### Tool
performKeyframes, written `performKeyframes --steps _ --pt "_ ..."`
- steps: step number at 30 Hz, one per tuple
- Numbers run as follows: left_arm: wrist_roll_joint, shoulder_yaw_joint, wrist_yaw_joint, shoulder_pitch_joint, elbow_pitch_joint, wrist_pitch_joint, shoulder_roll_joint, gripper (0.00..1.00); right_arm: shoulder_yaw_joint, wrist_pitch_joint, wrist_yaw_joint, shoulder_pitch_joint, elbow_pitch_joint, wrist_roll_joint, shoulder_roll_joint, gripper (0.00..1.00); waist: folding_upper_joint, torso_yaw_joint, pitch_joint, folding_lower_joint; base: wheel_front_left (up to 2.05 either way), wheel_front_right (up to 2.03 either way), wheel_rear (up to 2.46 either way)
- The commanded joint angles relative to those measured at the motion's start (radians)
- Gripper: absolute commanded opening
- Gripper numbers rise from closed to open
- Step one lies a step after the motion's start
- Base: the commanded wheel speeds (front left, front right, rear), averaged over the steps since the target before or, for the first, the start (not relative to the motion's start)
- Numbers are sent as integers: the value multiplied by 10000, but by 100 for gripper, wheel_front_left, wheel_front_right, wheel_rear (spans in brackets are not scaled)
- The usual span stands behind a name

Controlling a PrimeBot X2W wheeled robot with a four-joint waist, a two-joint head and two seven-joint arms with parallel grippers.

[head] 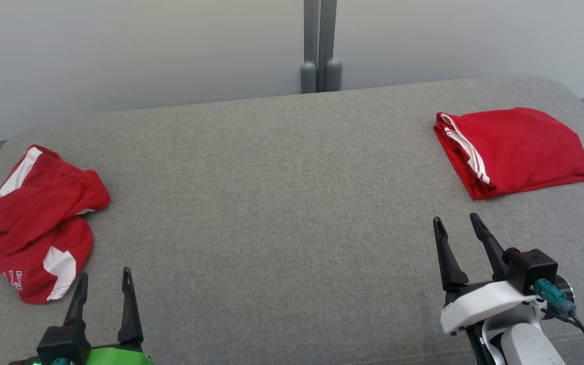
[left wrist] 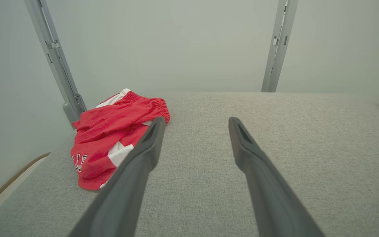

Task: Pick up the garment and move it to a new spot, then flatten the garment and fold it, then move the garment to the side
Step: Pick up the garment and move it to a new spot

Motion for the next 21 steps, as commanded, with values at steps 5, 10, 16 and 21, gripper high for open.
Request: performKeyframes --steps 5,10,16,21 --pt "-126 104 65 140 -112 -27 -44 100 -16 -30 -4 135 3 41 -12 100 0 -63 7 0 0 0 0" --pt "-109 92 97 140 -138 -27 -58 100 -40 -30 -4 160 6 6 -12 100 0 -39 9 0 0 0 0" --pt "-133 182 132 46 -161 -27 -46 100 5 -30 -4 112 65 45 -12 100 0 45 29 0 0 0 0" --pt "-103 224 131 16 -185 -27 -48 100 -4 -30 -4 92 108 59 -13 100 0 205 24 0 0 0 0"
